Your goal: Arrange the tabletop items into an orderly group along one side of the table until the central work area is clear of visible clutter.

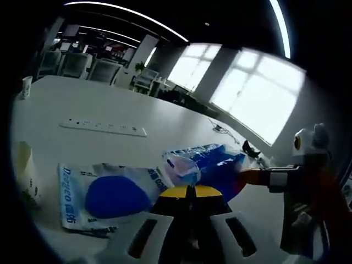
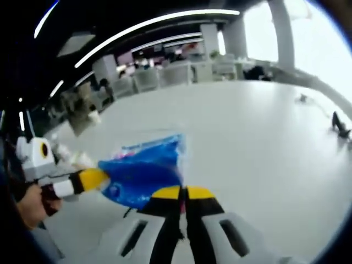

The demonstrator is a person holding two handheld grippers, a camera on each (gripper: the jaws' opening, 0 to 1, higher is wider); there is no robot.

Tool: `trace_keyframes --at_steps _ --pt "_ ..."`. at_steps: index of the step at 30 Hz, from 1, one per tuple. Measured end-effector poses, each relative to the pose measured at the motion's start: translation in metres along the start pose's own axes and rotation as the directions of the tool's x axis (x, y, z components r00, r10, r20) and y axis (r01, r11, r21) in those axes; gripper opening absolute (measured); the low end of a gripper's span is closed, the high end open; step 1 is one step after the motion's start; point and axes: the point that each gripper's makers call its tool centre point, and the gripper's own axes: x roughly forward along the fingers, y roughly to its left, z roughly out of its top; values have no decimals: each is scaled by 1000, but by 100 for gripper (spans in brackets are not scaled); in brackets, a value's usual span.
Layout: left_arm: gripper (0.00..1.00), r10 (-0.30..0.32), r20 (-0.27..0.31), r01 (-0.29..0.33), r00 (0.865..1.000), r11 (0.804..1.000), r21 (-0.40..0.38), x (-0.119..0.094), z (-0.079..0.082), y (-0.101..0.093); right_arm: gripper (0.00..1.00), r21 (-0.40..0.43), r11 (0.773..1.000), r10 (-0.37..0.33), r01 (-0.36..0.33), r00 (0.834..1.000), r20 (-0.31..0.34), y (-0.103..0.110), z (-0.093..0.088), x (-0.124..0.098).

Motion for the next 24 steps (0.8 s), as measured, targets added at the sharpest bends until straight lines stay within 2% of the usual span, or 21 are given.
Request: trace_keyframes --at_steps 13,18,22,24 --pt "0 -26 39 30 999 993 -112 45 -12 2 0 18 997 -79 79 997 9 -36 -2 19" --pt "0 -5 42 10 999 993 -115 57 -13 3 0 32 995 -93 93 996 10 -45 -4 27" --pt "0 1 38 5 999 986 -168 67 -17 3 0 33 992 -120 119 993 11 -55 -6 34" --pt "0 9 33 -4 999 986 -168 71 -20 4 0 43 991 -124 123 992 9 -59 -8 39"
